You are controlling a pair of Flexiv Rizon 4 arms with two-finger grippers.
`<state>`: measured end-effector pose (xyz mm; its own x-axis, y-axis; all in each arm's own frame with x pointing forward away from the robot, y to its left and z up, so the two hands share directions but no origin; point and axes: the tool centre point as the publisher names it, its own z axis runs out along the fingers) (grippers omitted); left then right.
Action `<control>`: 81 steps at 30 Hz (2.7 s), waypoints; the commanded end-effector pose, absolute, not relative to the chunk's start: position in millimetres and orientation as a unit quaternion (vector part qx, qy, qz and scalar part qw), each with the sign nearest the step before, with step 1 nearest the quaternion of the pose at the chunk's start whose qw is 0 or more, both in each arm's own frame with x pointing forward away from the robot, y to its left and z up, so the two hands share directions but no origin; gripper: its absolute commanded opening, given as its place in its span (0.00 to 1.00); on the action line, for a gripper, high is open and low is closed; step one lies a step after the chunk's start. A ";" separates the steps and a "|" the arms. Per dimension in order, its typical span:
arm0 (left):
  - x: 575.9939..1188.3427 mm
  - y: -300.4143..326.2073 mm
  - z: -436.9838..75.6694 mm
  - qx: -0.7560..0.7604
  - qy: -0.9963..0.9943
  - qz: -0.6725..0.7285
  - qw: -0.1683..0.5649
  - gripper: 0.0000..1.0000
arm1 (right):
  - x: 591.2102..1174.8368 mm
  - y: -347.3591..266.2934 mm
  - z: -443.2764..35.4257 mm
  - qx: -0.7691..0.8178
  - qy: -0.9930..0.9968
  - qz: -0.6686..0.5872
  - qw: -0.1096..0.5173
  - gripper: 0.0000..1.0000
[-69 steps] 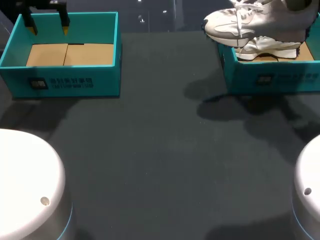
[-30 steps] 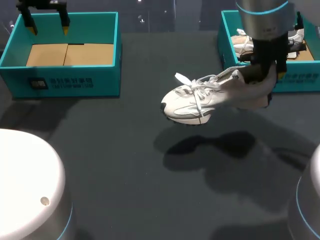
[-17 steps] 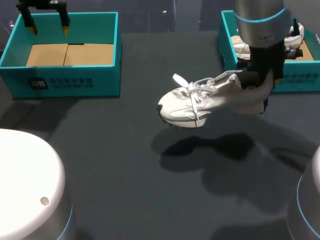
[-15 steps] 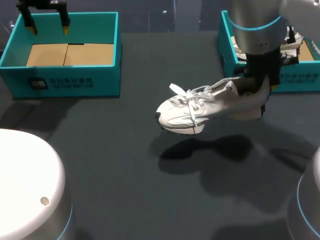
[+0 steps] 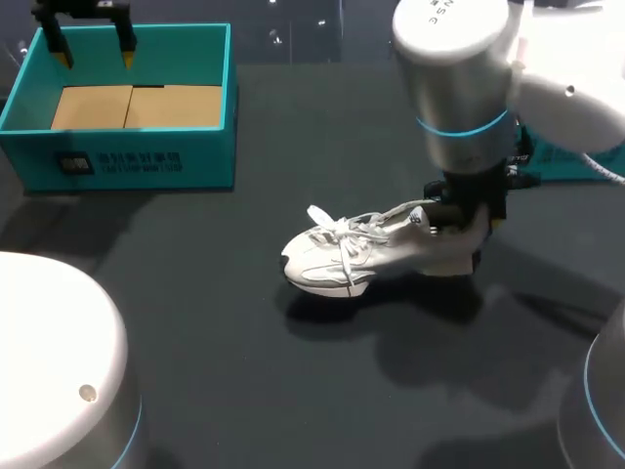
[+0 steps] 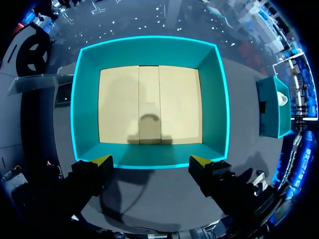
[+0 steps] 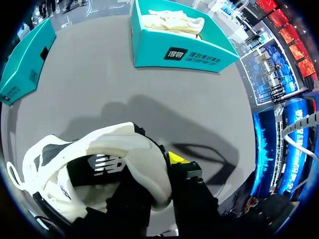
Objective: Take the shoe out of the shoebox, open the shoe tongue, remove and reinsert the insole, then place the shoe into the shoebox
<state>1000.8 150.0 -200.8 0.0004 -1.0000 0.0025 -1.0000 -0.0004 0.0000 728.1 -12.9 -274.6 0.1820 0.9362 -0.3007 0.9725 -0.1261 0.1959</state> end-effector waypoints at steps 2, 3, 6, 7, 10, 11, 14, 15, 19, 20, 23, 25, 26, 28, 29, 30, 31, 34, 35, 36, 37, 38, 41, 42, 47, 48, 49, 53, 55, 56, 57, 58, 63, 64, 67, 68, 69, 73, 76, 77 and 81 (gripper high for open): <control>1000.5 149.9 -200.6 0.707 -0.707 0.001 0.001 1.00 | 727.6 -6.4 -295.3 0.754 0.633 -0.050 0.169 0.00; 1000.5 149.9 -200.6 0.707 -0.707 0.001 0.001 1.00 | 726.5 -4.5 -298.8 0.754 0.633 -0.050 0.168 0.00; 1000.5 149.9 -200.6 0.707 -0.707 0.001 0.001 1.00 | 722.5 0.6 -308.9 0.753 0.634 -0.052 0.166 0.00; 1000.5 149.9 -200.6 0.707 -0.707 0.001 0.001 1.00 | 721.3 1.4 -311.9 0.754 0.634 -0.054 0.161 0.00; 1000.5 149.9 -200.6 0.707 -0.707 0.001 0.001 1.00 | 717.6 4.5 -319.7 0.755 0.632 -0.060 0.161 0.00; 1000.5 149.9 -200.6 0.707 -0.707 0.001 0.001 1.00 | 716.6 5.0 -322.0 0.756 0.632 -0.060 0.159 0.00; 1000.5 149.9 -200.6 0.707 -0.707 0.001 0.001 1.00 | 714.3 7.0 -329.4 0.757 0.630 -0.065 0.159 0.00; 1000.5 149.9 -200.6 0.707 -0.707 0.001 0.001 1.00 | 713.7 7.4 -331.6 0.758 0.629 -0.065 0.159 0.00; 1000.5 149.9 -200.6 0.707 -0.707 0.001 0.001 1.00 | 713.1 10.8 -339.5 0.763 0.623 -0.067 0.158 0.00; 1000.5 149.9 -200.6 0.707 -0.707 0.001 0.001 1.00 | 713.1 12.8 -340.6 0.763 0.623 -0.067 0.157 0.00; 1000.5 149.9 -200.6 0.707 -0.707 0.001 0.001 1.00 | 714.5 16.8 -344.4 0.766 0.618 -0.073 0.158 0.00; 1000.5 149.9 -200.6 0.707 -0.707 0.001 0.001 1.00 | 715.0 19.6 -346.4 0.767 0.617 -0.078 0.160 0.00; 1000.5 149.9 -200.6 0.707 -0.707 0.001 0.001 1.00 | 715.0 21.0 -347.9 0.766 0.618 -0.079 0.160 0.00; 1000.5 149.9 -200.6 0.707 -0.707 0.001 0.001 1.00 | 714.4 22.3 -350.3 0.765 0.618 -0.086 0.161 0.00; 1000.5 149.9 -200.6 0.707 -0.707 0.001 0.001 1.00 | 714.0 22.9 -351.9 0.764 0.618 -0.088 0.161 0.00; 1000.5 149.9 -200.6 0.707 -0.707 0.001 0.001 1.00 | 713.6 23.3 -352.9 0.764 0.617 -0.093 0.162 0.00; 1000.5 149.9 -200.6 0.707 -0.707 0.001 0.001 1.00 | 713.2 24.0 -354.2 0.763 0.618 -0.095 0.163 0.00; 1000.5 149.9 -200.6 0.707 -0.707 0.001 0.001 1.00 | 712.1 26.6 -357.2 0.762 0.620 -0.098 0.162 0.00; 1000.5 149.9 -200.6 0.707 -0.707 0.001 0.001 1.00 | 711.8 27.7 -359.0 0.761 0.621 -0.099 0.161 0.00; 1000.5 149.9 -200.6 0.707 -0.707 0.001 0.001 1.00 | 711.7 28.4 -360.6 0.760 0.621 -0.102 0.161 0.00; 1000.5 149.9 -200.6 0.707 -0.707 0.001 0.001 1.00 | 711.7 28.8 -361.4 0.760 0.621 -0.103 0.161 0.00; 1000.5 149.9 -200.6 0.707 -0.707 0.001 0.001 1.00 | 711.6 29.6 -362.9 0.760 0.621 -0.103 0.160 0.00; 1000.5 149.9 -200.6 0.707 -0.707 0.001 0.001 1.00 | 710.8 31.8 -365.4 0.759 0.621 -0.108 0.161 0.00; 1000.5 149.9 -200.6 0.707 -0.707 0.001 0.001 1.00 | 710.7 32.4 -366.5 0.759 0.622 -0.109 0.161 0.00; 1000.5 149.9 -200.6 0.707 -0.707 0.001 0.001 1.00 | 710.0 33.5 -369.6 0.758 0.624 -0.111 0.158 0.00; 1000.5 149.9 -200.6 0.707 -0.707 0.001 0.001 1.00 | 709.9 33.8 -370.2 0.757 0.624 -0.111 0.157 0.00; 1000.5 149.9 -200.6 0.707 -0.707 0.001 0.001 1.00 | 709.9 34.0 -370.4 0.757 0.624 -0.112 0.157 0.00; 1000.5 149.9 -200.6 0.707 -0.707 0.001 0.001 1.00 | 709.5 35.1 -369.5 0.755 0.627 -0.112 0.153 0.28; 1000.5 149.9 -200.6 0.707 -0.707 0.001 0.001 1.00 | 709.2 35.1 -366.6 0.754 0.630 -0.109 0.151 0.41; 1000.5 149.9 -200.6 0.707 -0.707 0.001 0.001 1.00 | 709.1 34.7 -364.7 0.754 0.630 -0.108 0.149 0.43; 1000.5 149.9 -200.6 0.707 -0.707 0.001 0.001 1.00 | 709.1 34.3 -362.5 0.754 0.631 -0.107 0.148 0.45; 1000.5 149.9 -200.6 0.707 -0.707 0.001 0.001 1.00 | 709.2 34.0 -359.8 0.753 0.634 -0.104 0.143 0.48; 1000.5 149.9 -200.6 0.707 -0.707 0.001 0.001 1.00 | 709.3 31.4 -339.5 0.743 0.652 -0.088 0.122 1.00; 1000.5 149.9 -200.6 0.707 -0.707 0.001 0.001 1.00 | 709.2 30.9 -334.9 0.740 0.656 -0.086 0.119 1.00; 1000.5 149.9 -200.6 0.707 -0.707 0.001 0.001 1.00 | 709.1 28.3 -316.5 0.723 0.682 -0.062 0.090 1.00; 1000.5 149.9 -200.6 0.707 -0.707 0.001 0.001 1.00 | 709.0 27.1 -309.7 0.713 0.696 -0.048 0.074 1.00; 1000.5 149.9 -200.6 0.707 -0.707 0.001 0.001 1.00 | 709.3 25.7 -303.3 0.701 0.708 -0.041 0.071 1.00; 1000.5 149.9 -200.6 0.707 -0.707 0.001 0.001 1.00 | 709.9 17.7 -274.0 0.619 0.782 0.067 0.024 1.00; 1000.5 149.9 -200.6 0.707 -0.707 0.001 0.001 1.00 | 703.7 13.4 -254.8 0.466 0.857 0.218 -0.031 1.00; 1000.5 149.9 -200.6 0.707 -0.707 0.001 0.001 1.00 | 703.7 13.4 -254.8 0.466 0.857 0.218 -0.031 1.00; 1000.5 149.9 -200.6 0.707 -0.707 0.001 0.001 1.00 | 703.7 13.4 -254.8 0.466 0.857 0.218 -0.031 1.00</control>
<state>1000.7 150.0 -200.8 0.0005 -1.0000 0.0025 -1.0000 -0.0005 0.0000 710.2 43.1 -258.5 -0.2174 0.9634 -0.1568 0.9702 0.2310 0.0738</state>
